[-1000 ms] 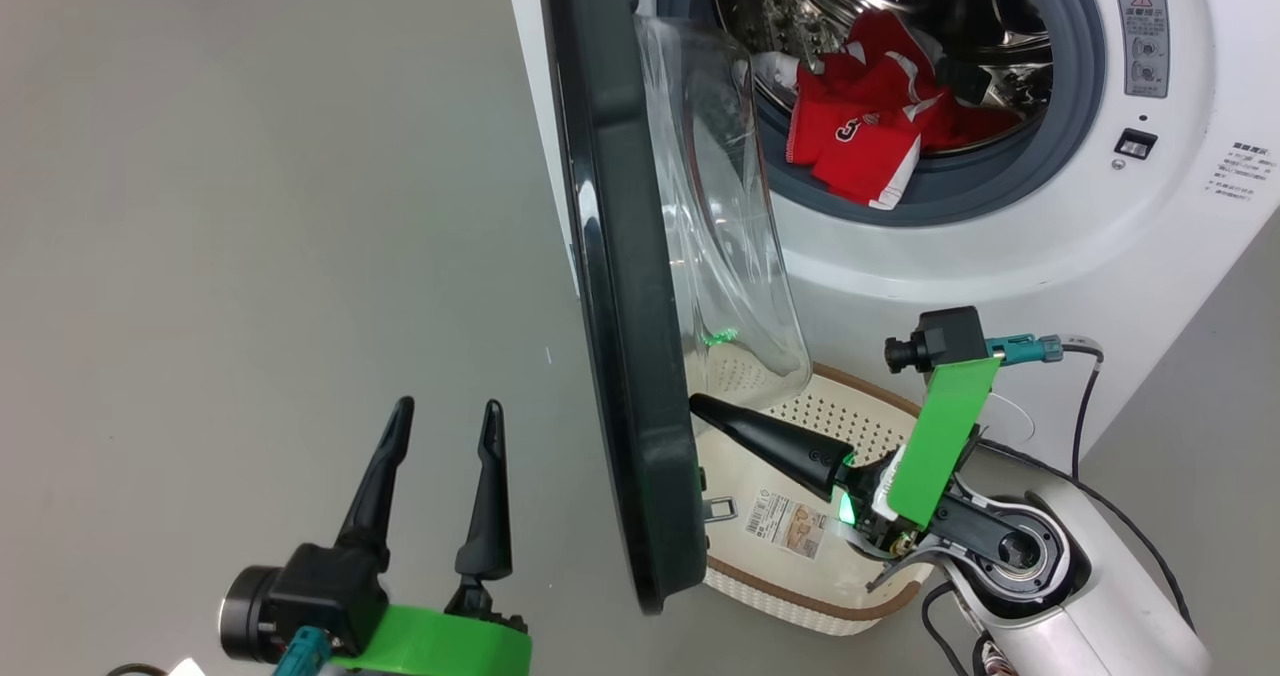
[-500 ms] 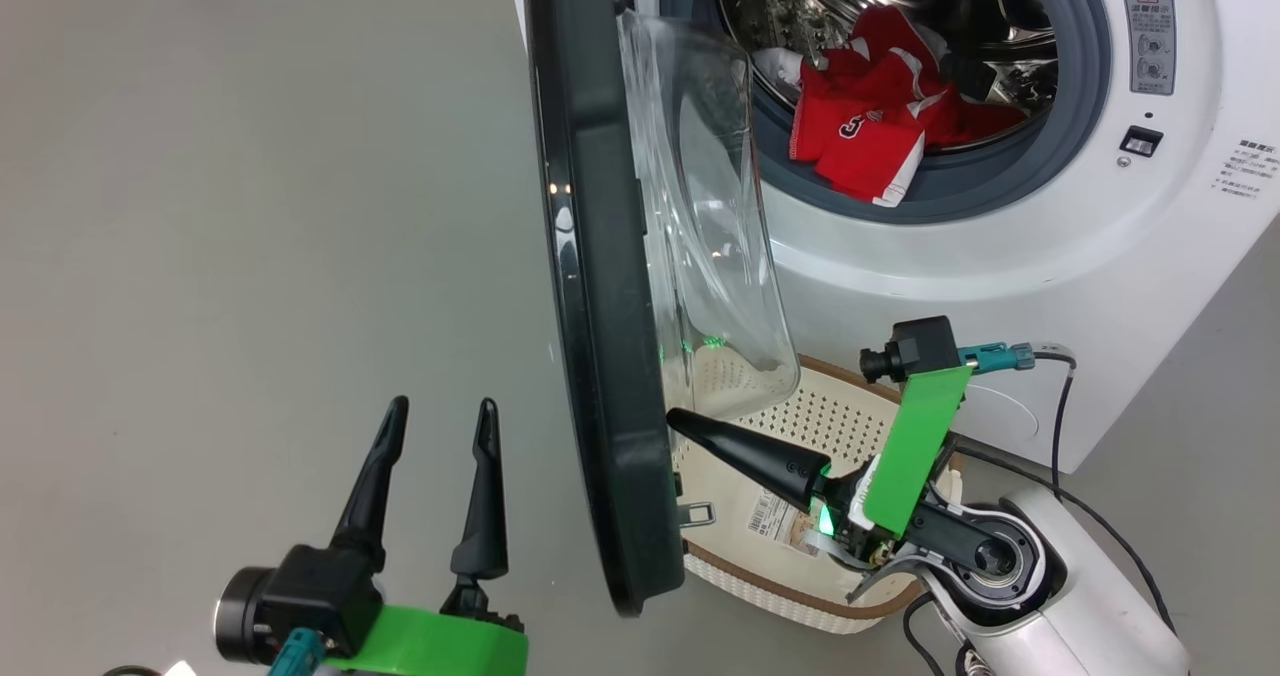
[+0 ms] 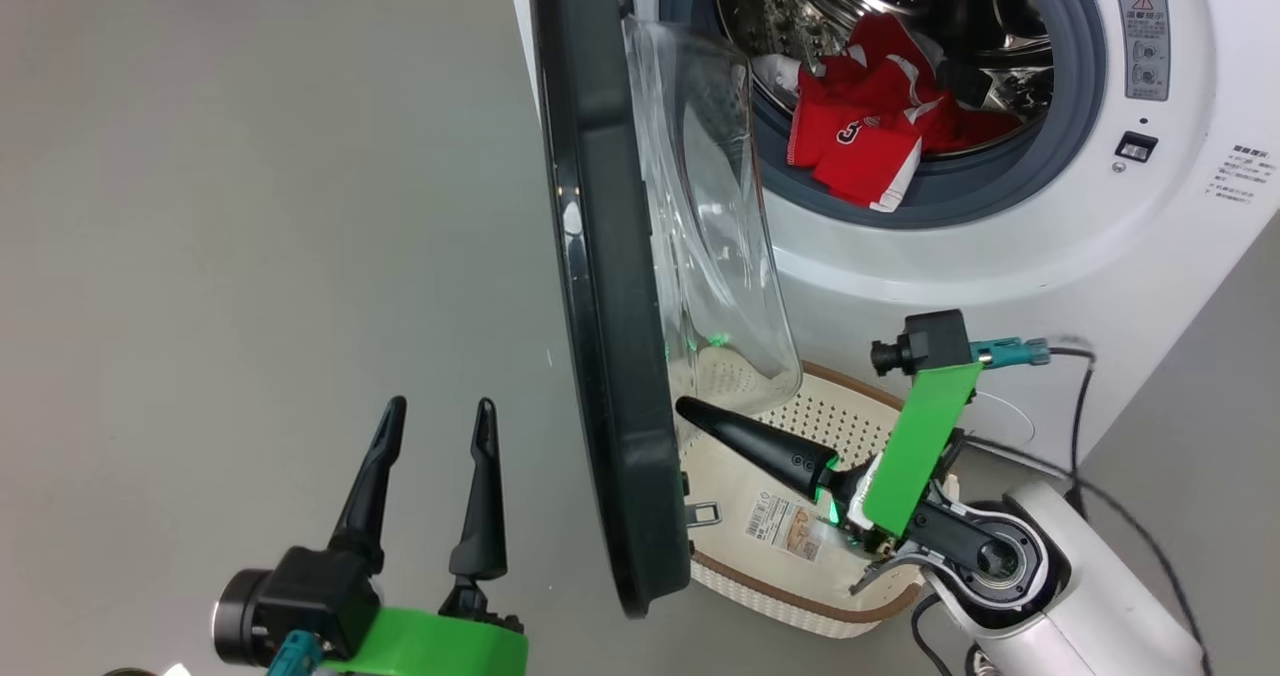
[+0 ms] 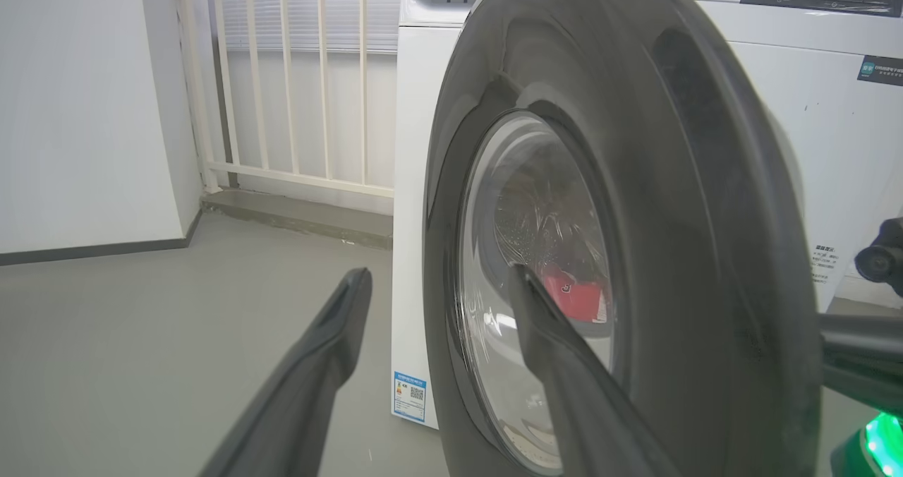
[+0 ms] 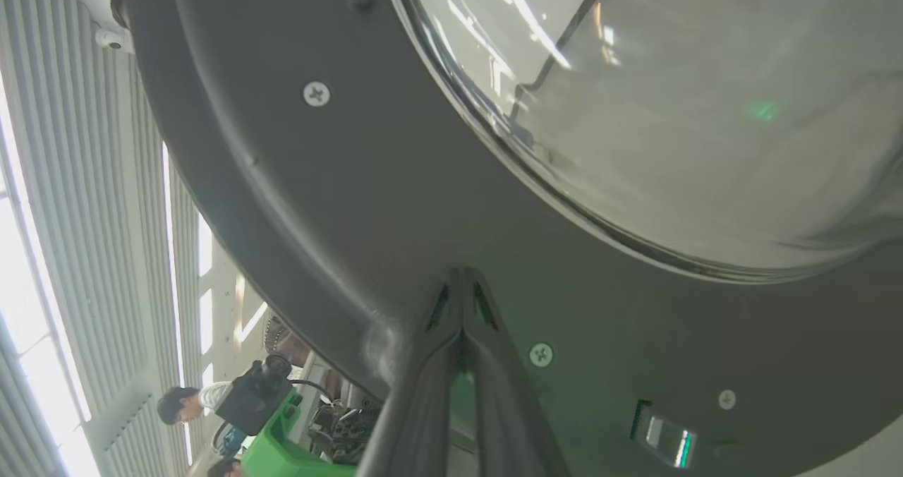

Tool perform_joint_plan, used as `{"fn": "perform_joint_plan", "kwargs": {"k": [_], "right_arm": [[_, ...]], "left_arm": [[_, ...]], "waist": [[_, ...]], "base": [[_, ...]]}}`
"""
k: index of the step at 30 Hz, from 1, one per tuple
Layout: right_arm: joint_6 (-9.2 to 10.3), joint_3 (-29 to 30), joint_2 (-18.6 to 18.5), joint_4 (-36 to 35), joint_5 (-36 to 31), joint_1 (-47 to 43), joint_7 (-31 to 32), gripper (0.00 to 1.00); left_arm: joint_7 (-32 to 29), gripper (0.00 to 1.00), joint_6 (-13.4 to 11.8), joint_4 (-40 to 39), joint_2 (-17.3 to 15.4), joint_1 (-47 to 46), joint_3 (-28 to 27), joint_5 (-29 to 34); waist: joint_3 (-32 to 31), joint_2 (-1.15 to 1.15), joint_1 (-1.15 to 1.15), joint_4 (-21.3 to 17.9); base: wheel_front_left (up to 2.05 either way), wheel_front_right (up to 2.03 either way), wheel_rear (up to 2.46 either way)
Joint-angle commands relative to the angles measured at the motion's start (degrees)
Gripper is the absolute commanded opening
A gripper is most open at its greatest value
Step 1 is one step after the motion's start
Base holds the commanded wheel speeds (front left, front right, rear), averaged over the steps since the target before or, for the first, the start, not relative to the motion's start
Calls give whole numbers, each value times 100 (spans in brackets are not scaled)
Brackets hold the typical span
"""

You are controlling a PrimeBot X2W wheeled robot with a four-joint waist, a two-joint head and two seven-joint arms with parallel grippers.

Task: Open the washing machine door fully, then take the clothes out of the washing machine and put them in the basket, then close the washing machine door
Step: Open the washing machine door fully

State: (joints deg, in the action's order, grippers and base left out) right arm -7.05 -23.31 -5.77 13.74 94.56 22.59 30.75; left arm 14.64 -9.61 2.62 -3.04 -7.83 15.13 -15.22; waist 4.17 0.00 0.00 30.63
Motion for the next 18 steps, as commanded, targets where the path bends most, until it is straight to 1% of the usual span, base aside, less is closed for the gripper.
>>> {"fn": "perform_joint_plan", "kwargs": {"k": [1,2,3,5,6,7,8,12,13,14,18], "right_arm": [[-44,-117,-75,-248,-393,158,-237,0],[-44,-115,-116,-266,-549,142,-364,0],[-44,-145,-174,-304,-755,139,-468,11],[-44,-166,-228,-378,-1111,86,-692,43],[-44,-191,-271,-430,-1348,69,-807,57],[-44,-229,-328,-487,-1635,50,-928,90],[-44,-240,-366,-527,-1924,23,-1074,100],[-44,-252,-475,-715,-3232,-99,-1644,100],[-44,-252,-475,-715,-3232,-99,-1644,100],[-44,-224,-488,-757,-3600,-140,-1800,100],[-44,50,-328,-892,-4854,-420,-2291,100]], "left_arm": [[-6,100,-38,-158,-94,-29,-150,-10],[-9,100,-36,-153,-99,-28,-143,-12],[-14,100,-36,-148,-104,-27,-137,-15],[-22,100,-34,-142,-116,-24,-130,-22],[-25,100,-34,-141,-123,-22,-129,-27],[-29,100,-36,-141,-130,-20,-128,-31],[-34,100,-38,-146,-136,-18,-128,-36],[-52,100,-71,-197,-141,14,-110,-36],[-52,100,-71,-197,-141,14,-110,-36],[-54,100,-78,-209,-142,25,-106,-38],[-55,100,-88,-237,-160,73,-94,-52]], "waist": [[-20,0,0,-8],[-33,0,0,-11],[-45,0,0,-14],[-70,0,0,-20],[-80,0,0,-22],[-90,0,0,-24],[-96,0,0,-26],[-102,0,0,-27],[-102,0,0,-27],[-102,0,0,-28],[-121,0,0,-33]], "base": [[0,0,0],[0,0,0],[0,0,0],[0,0,0],[0,0,0],[0,0,0],[0,0,0],[0,0,0],[0,0,0],[0,0,0],[0,0,0]]}}
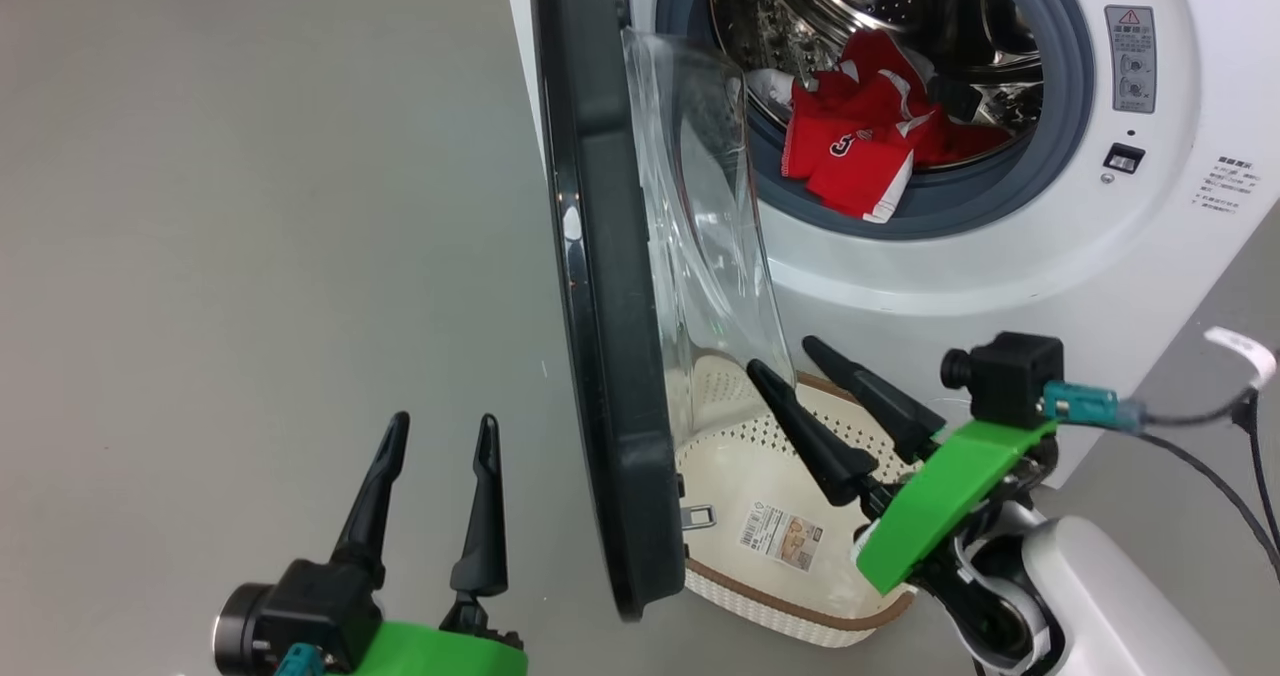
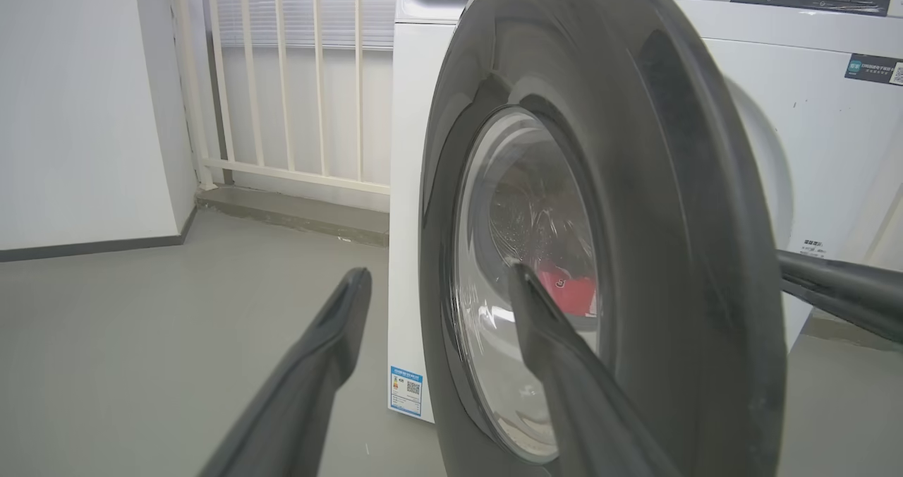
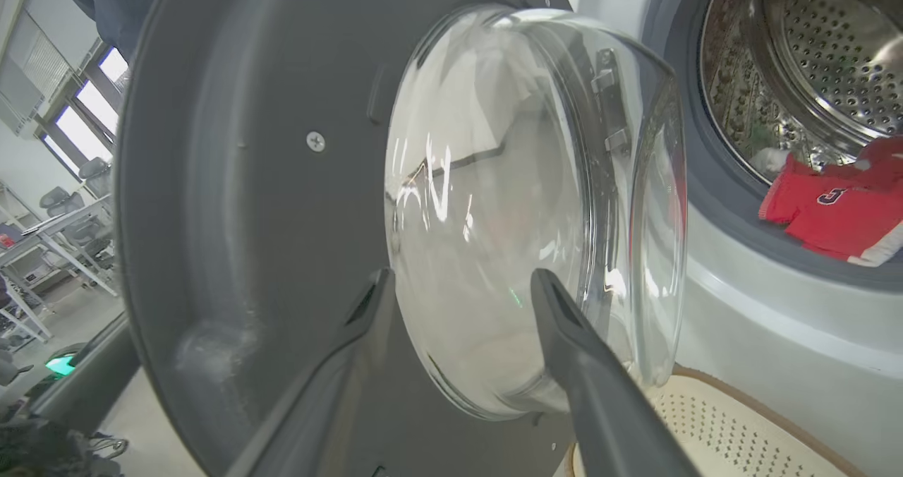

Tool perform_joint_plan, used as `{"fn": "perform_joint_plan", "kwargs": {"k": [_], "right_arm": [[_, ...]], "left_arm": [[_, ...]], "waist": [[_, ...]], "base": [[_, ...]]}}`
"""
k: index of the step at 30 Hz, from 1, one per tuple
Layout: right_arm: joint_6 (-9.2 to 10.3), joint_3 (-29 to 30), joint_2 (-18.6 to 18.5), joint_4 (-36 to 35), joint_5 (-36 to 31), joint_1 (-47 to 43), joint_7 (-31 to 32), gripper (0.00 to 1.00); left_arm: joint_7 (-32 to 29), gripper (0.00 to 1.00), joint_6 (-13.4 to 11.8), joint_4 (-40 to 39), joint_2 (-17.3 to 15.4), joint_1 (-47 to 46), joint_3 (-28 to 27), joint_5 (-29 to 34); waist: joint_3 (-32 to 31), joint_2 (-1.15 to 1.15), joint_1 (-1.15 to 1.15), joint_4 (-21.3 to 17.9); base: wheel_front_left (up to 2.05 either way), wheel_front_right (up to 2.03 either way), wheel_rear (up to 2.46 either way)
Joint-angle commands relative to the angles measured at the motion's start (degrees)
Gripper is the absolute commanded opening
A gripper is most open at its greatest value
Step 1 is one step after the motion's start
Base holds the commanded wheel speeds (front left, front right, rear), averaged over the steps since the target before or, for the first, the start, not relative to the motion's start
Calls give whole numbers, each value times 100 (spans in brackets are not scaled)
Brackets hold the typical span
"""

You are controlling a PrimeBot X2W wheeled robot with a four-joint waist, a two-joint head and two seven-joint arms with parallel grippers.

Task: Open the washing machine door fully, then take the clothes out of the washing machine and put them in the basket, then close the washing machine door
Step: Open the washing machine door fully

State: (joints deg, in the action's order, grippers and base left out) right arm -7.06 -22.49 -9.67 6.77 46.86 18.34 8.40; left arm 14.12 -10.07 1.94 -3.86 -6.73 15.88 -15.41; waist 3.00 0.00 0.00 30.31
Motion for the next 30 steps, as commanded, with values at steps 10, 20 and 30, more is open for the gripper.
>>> {"fn": "perform_joint_plan", "kwargs": {"k": [10,20,30], "right_arm": [[-43,1013,598,-538,-2683,-764,-1100,100],[-43,1570,677,-701,-3782,-1486,-1966,100],[-43,1579,679,-714,-3595,-1979,-2186,100]], "left_arm": [[-11,100,-73,-230,-102,14,-117,-42],[11,100,-88,-198,-127,42,-81,-39],[44,100,-131,-184,-150,109,-96,-25]], "waist": [[-55,0,0,-13],[-122,0,0,-30],[-194,0,0,-97]], "base": [[0,0,0],[0,0,0],[0,0,0]]}}
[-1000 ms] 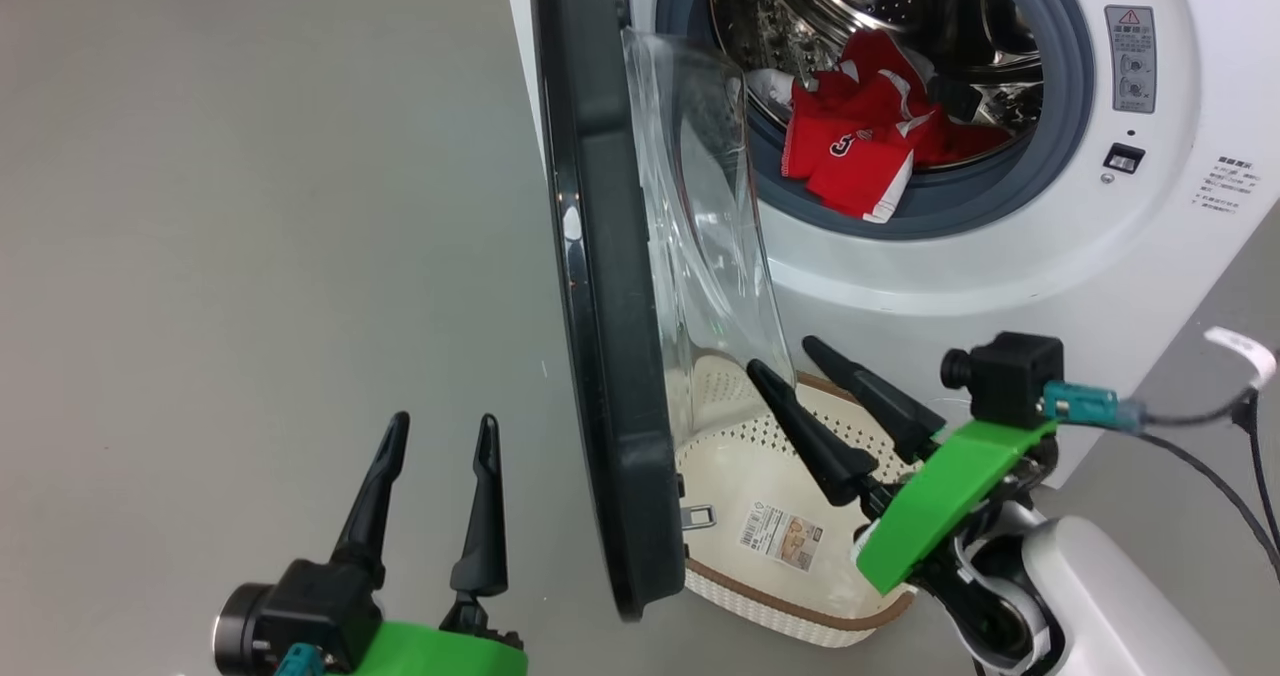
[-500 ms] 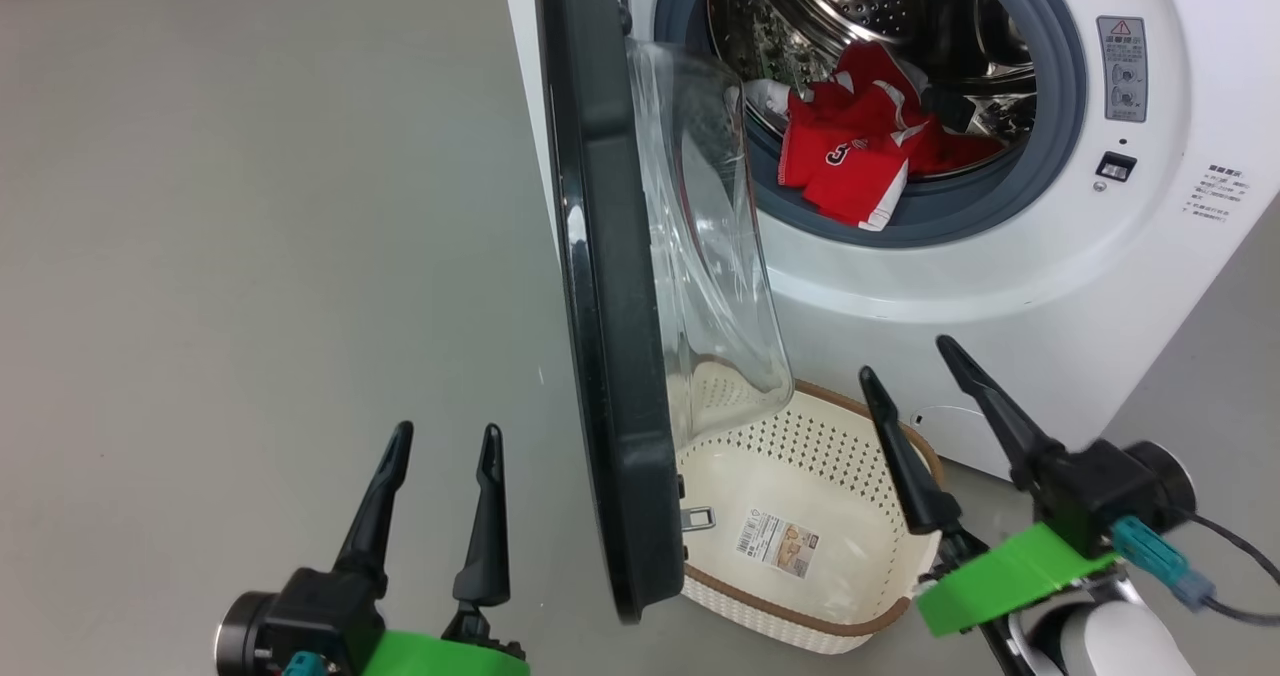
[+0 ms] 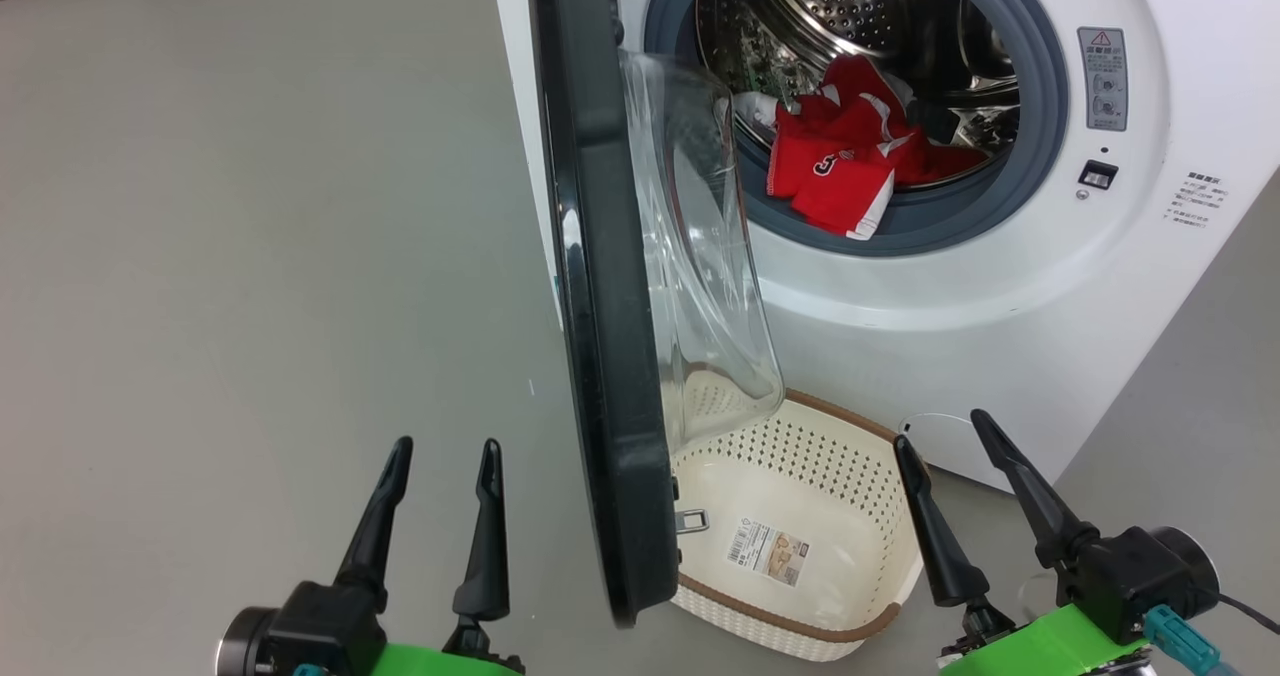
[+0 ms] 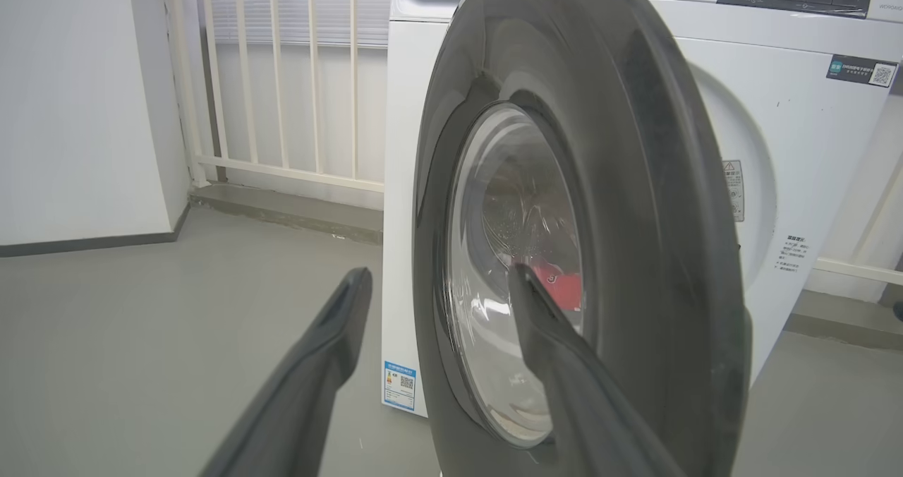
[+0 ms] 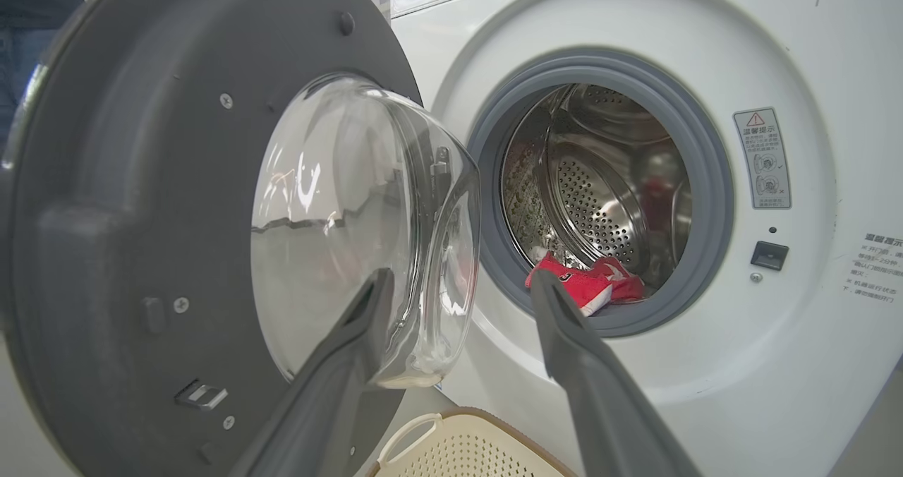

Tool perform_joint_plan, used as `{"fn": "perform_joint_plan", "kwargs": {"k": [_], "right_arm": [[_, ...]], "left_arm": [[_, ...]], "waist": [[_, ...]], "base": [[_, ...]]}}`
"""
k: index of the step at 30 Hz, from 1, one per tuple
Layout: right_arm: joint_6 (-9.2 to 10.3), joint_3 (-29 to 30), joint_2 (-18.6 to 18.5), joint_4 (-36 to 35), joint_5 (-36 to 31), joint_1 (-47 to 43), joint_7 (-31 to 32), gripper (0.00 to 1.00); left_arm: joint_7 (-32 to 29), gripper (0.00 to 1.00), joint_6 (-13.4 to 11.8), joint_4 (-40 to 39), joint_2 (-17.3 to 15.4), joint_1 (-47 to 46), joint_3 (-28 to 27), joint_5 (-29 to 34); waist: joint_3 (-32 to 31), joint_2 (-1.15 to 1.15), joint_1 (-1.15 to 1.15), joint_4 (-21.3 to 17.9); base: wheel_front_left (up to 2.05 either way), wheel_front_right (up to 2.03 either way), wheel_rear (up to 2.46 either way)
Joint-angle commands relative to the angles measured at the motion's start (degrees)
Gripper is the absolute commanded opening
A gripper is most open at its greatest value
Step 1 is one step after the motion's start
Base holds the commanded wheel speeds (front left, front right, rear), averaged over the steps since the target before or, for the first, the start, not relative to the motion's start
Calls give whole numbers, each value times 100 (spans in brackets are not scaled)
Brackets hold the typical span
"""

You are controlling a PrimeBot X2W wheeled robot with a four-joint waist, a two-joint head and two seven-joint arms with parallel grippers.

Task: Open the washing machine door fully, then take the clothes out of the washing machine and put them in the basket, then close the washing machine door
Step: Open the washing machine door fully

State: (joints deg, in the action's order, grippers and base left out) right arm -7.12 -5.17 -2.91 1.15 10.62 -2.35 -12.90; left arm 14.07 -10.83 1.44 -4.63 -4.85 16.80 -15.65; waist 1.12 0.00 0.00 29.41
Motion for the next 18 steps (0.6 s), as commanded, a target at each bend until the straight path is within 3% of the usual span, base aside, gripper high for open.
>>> {"fn": "perform_joint_plan", "kwargs": {"k": [1,5,7,8,9,18], "right_arm": [[-36,-171,2,-142,52,87,-63,100],[-36,-237,2,-125,154,120,-85,100],[-36,-274,2,-106,156,135,-87,100],[-36,-286,2,-94,142,137,-82,100],[-36,-293,2,-83,137,140,-78,100],[-36,-292,2,-66,177,170,-89,100]], "left_arm": [[51,100,-57,-133,-76,-75,-189,-1],[55,100,-62,-116,-85,-84,-177,-2],[52,38,-70,-100,-90,-91,-175,-6],[48,14,-71,-94,-92,-97,-172,-10],[45,0,-71,-94,-96,-105,-169,-13],[65,0,-68,-516,-106,-281,-100,110]], "waist": [[-11,0,0,-16],[-18,0,0,-34],[-19,0,0,-40],[-17,0,0,-41],[-14,0,0,-41],[-5,0,0,-62]], "base": [[0,0,0],[0,0,0],[0,0,0],[0,0,0],[0,0,0],[0,0,0]]}}
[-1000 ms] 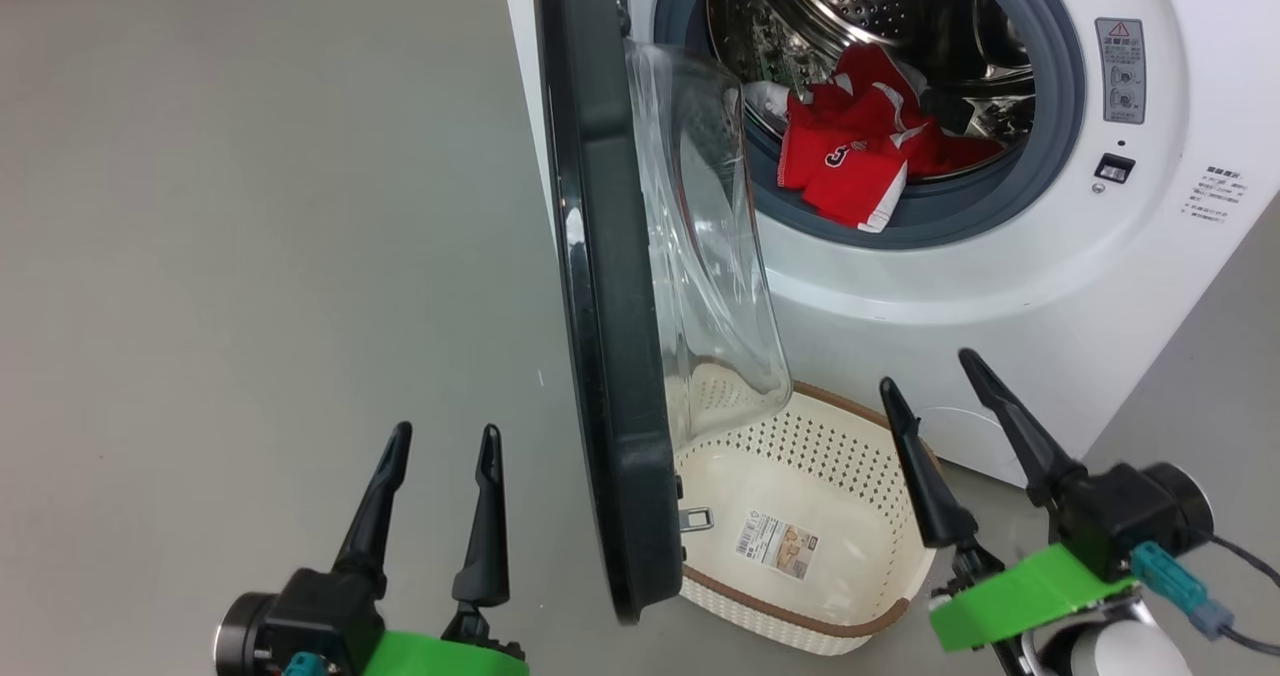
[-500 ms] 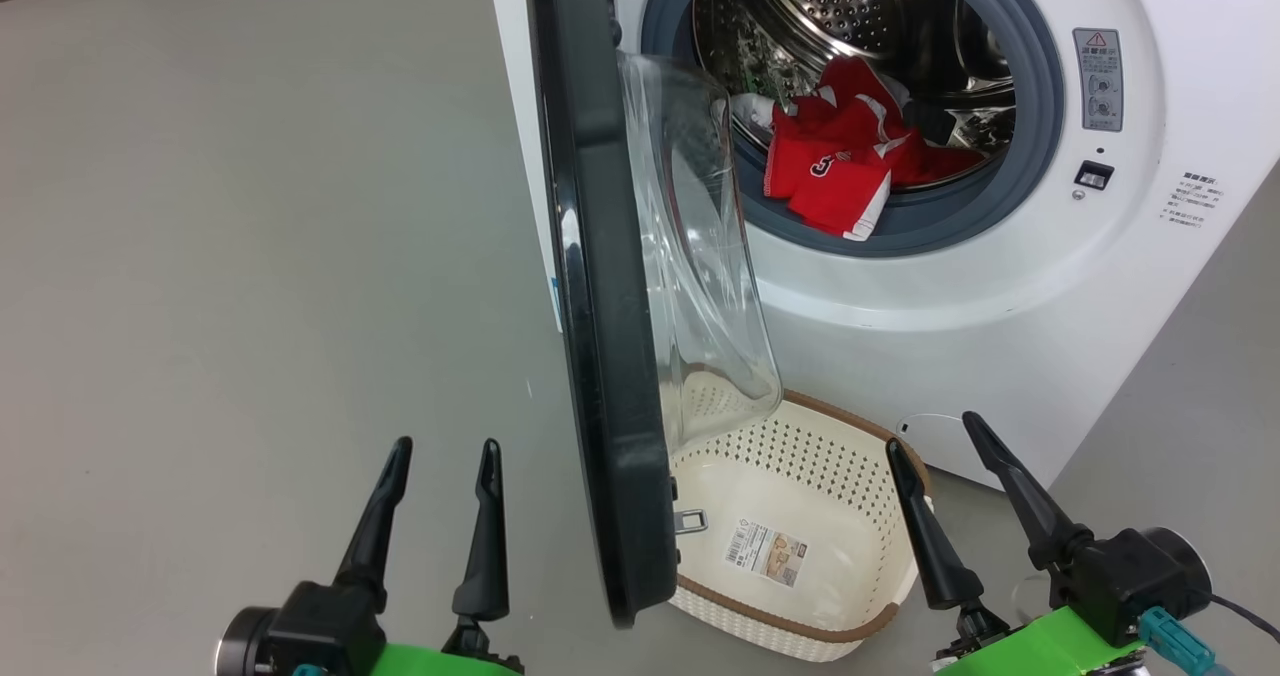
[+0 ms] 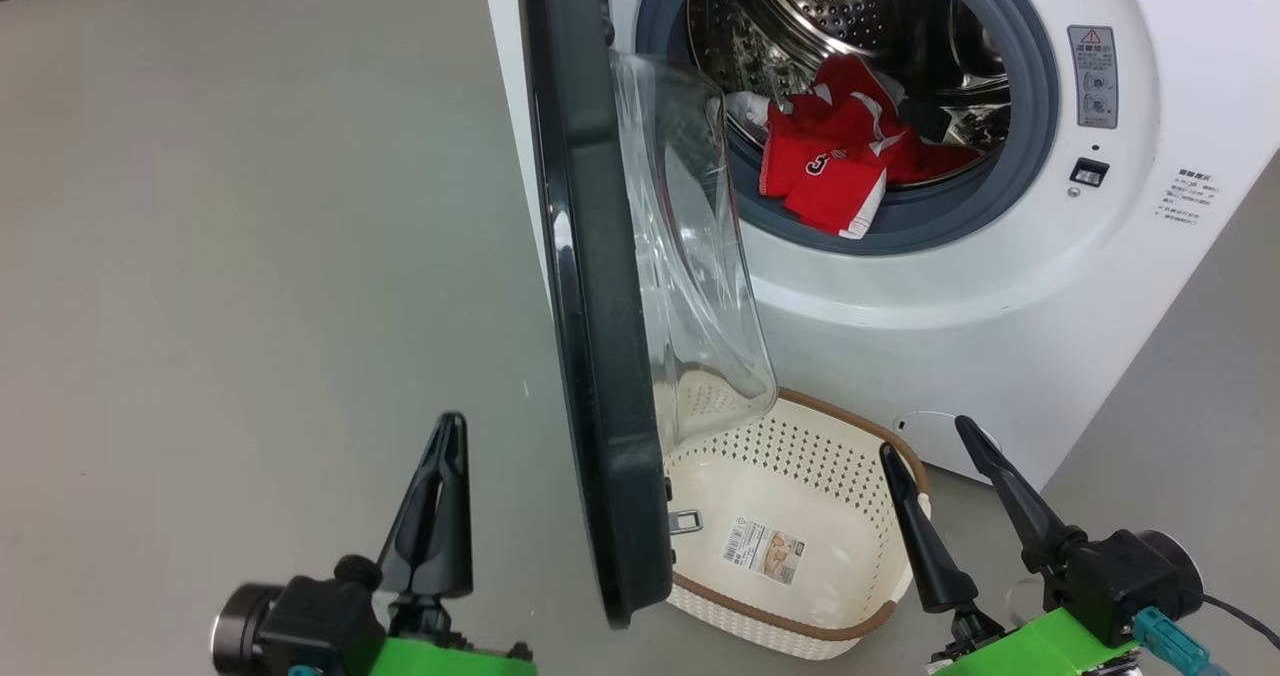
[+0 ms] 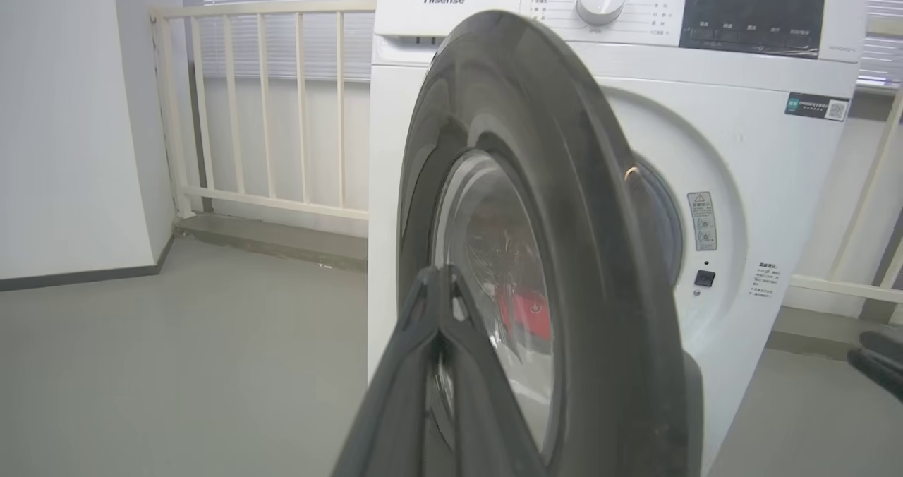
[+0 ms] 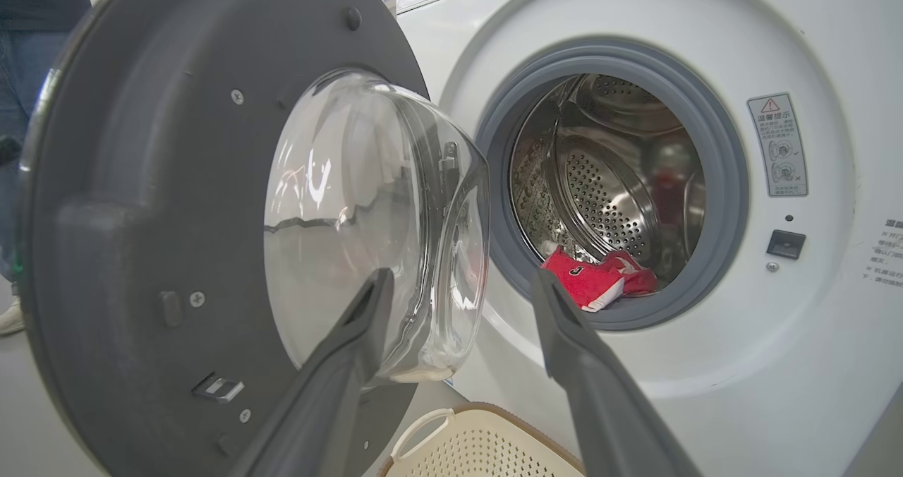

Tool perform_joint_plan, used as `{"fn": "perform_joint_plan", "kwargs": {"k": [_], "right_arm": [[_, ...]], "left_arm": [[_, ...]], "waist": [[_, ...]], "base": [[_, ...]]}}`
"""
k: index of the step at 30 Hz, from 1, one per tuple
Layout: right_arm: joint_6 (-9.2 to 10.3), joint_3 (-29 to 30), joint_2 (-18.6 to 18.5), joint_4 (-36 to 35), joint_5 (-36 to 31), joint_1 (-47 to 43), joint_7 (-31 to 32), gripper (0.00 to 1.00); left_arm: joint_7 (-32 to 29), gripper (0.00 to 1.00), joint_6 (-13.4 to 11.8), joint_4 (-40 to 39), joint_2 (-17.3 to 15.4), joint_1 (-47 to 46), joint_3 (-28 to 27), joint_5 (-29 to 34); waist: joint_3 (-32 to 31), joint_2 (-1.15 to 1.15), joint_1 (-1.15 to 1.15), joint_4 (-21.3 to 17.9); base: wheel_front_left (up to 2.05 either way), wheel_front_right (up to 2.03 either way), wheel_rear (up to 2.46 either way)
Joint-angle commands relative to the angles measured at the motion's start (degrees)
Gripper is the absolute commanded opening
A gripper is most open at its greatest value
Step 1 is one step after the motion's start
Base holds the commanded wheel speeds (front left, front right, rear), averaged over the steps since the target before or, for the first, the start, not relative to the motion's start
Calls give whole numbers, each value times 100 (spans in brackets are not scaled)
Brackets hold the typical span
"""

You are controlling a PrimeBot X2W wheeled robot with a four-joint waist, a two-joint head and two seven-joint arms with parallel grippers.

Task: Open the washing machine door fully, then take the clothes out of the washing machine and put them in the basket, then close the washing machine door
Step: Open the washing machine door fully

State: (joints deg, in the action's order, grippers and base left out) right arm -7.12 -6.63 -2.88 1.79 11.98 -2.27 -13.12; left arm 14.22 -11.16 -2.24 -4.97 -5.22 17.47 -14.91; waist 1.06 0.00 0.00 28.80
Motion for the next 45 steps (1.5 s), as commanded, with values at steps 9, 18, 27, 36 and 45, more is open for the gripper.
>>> {"fn": "perform_joint_plan", "kwargs": {"k": [9,18,27,36,45], "right_arm": [[-36,-148,0,-85,96,156,-94,100],[-36,-157,0,-64,157,151,-119,100],[-36,-147,0,-64,180,160,-131,100],[-36,-168,1,-55,223,198,-128,100],[-36,-113,1,-59,325,215,-121,100]], "left_arm": [[51,0,176,-1066,-88,-705,362,533],[-408,0,558,-1008,66,-908,1367,540],[-472,0,631,-271,119,-1012,1697,465],[-332,0,570,473,116,-1190,1486,321],[-343,0,452,869,21,-1311,1197,149]], "waist": [[-40,0,0,-77],[-47,0,0,-225],[0,0,0,-284],[65,0,0,-326],[83,0,0,-306]], "base": [[0,0,0],[0,0,0],[0,0,0],[0,0,0],[0,0,0]]}}
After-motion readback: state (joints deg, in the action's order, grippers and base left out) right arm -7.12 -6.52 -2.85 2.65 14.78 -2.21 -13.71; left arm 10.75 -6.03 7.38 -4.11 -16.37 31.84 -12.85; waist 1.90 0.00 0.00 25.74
